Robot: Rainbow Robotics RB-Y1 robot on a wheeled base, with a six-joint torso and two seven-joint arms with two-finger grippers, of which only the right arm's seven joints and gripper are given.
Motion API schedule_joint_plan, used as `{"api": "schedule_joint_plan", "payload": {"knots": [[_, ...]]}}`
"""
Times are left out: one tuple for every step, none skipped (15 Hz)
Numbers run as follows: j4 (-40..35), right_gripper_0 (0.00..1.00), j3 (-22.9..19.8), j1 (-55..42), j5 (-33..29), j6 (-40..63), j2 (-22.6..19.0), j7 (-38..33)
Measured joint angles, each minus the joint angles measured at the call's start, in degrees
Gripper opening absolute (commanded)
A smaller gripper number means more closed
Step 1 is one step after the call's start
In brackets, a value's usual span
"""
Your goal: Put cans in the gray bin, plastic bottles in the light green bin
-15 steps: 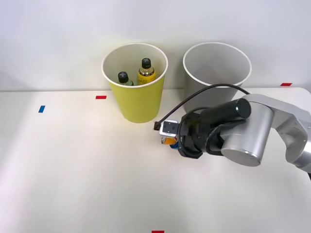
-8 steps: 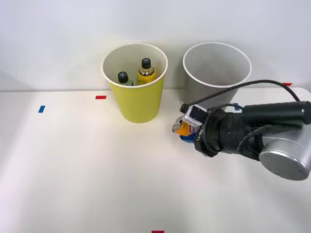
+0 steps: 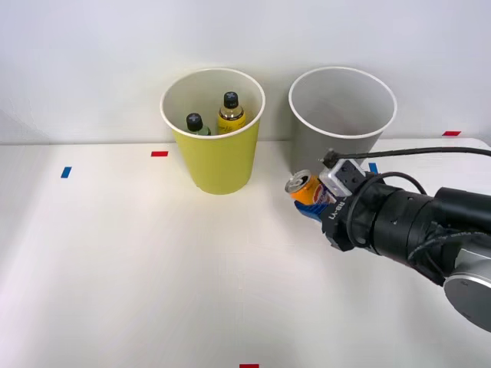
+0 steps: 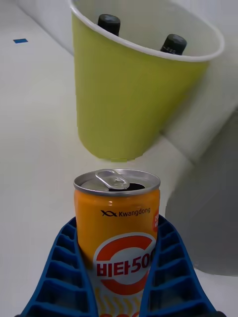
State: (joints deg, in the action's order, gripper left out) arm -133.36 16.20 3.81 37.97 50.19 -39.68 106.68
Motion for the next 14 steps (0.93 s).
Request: {"api": "schedule_joint_plan", "payload": {"knots": [[-0.1, 0.11, -1.0, -1.2, 0.0, -1.1, 0.3, -0.1], [-0.5, 0.11, -2.1, -2.0, 0.0, -1.4, 0.7, -0.3], [-0.9, 0.11, -3.1, -2.7, 0.0, -1.5, 1.5, -0.4], [-1.1, 0.11, -4.1, -3.4, 0.0, -1.5, 3.0, -0.5], [-1.2, 0.11, -5.0, -3.8, 0.0, -1.5, 4.3, -0.5], [-1.2, 0.11, -5.9, -4.1, -0.1, -1.6, 5.4, -0.5], [-1.3, 0.11, -6.8, -4.2, 0.0, -1.6, 6.4, -0.6], [-1.3, 0.11, -7.4, -4.2, 0.1, -1.6, 7.2, -0.7], [-1.4, 0.11, -8.0, -4.3, 0.2, -1.7, 7.9, -0.8], [-1.4, 0.11, -8.6, -4.3, 0.4, -2.2, 8.4, -0.9], [-1.4, 0.11, -8.9, -4.3, 0.6, -3.4, 8.8, -1.0], [-1.3, 0.11, -9.2, -4.3, 1.0, -5.4, 9.2, -1.2], [-1.3, 0.11, -9.6, -4.3, 1.4, -7.0, 9.3, -1.4], [-1.3, 0.1, -10.1, -4.3, 1.8, -8.7, 9.5, -1.8]]}}
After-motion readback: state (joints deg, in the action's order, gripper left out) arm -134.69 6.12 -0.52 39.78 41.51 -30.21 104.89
